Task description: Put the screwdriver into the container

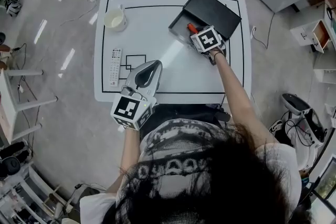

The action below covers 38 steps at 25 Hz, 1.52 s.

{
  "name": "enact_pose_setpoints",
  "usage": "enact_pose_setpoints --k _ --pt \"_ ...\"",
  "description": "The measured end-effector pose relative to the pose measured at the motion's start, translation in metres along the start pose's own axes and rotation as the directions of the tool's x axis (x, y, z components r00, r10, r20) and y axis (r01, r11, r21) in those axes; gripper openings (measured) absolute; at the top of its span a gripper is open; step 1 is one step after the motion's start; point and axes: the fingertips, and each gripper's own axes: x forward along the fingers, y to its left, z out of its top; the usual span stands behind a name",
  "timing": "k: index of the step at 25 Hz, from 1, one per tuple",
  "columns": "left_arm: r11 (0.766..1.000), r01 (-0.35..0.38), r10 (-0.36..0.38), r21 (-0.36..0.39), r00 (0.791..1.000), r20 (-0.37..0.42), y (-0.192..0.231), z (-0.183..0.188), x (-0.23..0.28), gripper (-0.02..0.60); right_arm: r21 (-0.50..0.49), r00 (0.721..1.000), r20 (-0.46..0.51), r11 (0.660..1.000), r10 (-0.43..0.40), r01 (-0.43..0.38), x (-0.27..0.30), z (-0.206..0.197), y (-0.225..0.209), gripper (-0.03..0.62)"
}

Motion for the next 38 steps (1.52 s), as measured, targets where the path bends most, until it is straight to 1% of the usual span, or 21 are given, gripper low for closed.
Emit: enact_pose_setpoints --k 1,4,9,15,20,26,29,34,38 --pt "1.0 -0.004 0.004 -0.001 1.0 0.0 0.0 -0.001 -0.001 0.0 0.003 1.0 0.007 1.0 -0.009 0.009 0.0 0.001 -0.002 0.098" --pt "1.0 -0.012 0.012 -0.004 1.0 0.001 0.002 -0.002 -0.005 0.0 0.006 0.999 0.021 0.999 -0.038 0.038 -0.005 0.004 -0.007 0.143" --pt "1.0 -0.015 0.015 -0.003 1.0 0.005 0.004 -0.002 -0.015 0.0 0.038 0.997 0.06 0.998 -0.044 0.042 -0.024 0.009 -0.001 0.144" --pt "1.0 -0.002 0.002 0.005 1.0 0.015 0.004 0.0 -0.028 0.0 0.035 0.985 0.17 0.999 -0.024 0.019 -0.065 0.025 0.024 0.129" --pt "1.0 0.021 -0.021 0.013 1.0 0.017 0.004 -0.002 -0.038 0.0 0.055 0.963 0.269 0.999 -0.017 0.002 -0.103 0.032 0.053 0.12" --pt "0.997 0.066 -0.067 0.032 0.998 0.017 -0.001 -0.004 -0.052 0.0 0.116 0.924 0.381 0.993 -0.022 -0.024 -0.151 0.03 0.093 0.115" --pt "0.994 0.1 -0.101 0.044 0.995 0.012 -0.007 -0.006 -0.06 0.0 0.147 0.906 0.421 0.989 -0.036 -0.029 -0.173 0.023 0.114 0.109" --pt "0.984 0.169 -0.169 0.055 0.986 -0.004 -0.019 -0.016 -0.075 0.0 0.208 0.884 0.461 0.978 -0.077 -0.023 -0.201 0.004 0.147 0.103" --pt "0.974 0.22 -0.219 0.055 0.975 -0.024 -0.03 -0.03 -0.083 0.0 0.248 0.876 0.471 0.969 -0.105 -0.018 -0.216 -0.014 0.168 0.098"
